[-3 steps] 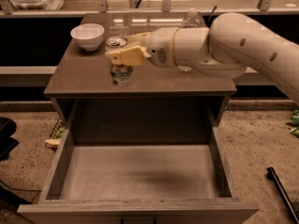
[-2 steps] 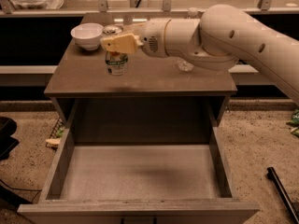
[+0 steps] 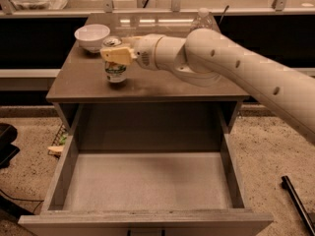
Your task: Pick 7up can from top drawer and place on counter
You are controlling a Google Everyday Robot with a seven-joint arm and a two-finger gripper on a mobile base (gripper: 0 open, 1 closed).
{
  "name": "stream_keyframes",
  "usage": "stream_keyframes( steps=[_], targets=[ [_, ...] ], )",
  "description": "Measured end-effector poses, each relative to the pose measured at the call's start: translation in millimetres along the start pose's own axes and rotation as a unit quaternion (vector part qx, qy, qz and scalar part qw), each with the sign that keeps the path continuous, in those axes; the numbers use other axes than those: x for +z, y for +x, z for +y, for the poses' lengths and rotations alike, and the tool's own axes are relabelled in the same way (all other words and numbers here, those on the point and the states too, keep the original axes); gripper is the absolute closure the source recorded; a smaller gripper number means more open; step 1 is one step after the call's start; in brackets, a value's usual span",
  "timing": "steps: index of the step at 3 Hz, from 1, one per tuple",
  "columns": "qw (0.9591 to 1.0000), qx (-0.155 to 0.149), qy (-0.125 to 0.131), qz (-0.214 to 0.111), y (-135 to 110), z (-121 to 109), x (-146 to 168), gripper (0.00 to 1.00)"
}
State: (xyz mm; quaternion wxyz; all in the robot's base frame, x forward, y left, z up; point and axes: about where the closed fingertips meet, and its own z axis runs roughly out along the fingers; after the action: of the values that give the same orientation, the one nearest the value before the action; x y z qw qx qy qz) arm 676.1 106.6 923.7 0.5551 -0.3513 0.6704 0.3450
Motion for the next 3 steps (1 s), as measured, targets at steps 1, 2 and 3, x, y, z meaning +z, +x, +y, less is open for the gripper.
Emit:
stream_keyframes(
  steps=[1,2,3],
  targets=[
    [0.9996,-0.012,0.020,0.016,39.4,-18.4,11.7,1.00],
    [0.9996,-0.012,0.021,0.017,35.1,-18.8,11.2,0.75],
    [0.9996,-0.012,0.021,0.017,35.0,-18.8,11.2,0.53]
  ],
)
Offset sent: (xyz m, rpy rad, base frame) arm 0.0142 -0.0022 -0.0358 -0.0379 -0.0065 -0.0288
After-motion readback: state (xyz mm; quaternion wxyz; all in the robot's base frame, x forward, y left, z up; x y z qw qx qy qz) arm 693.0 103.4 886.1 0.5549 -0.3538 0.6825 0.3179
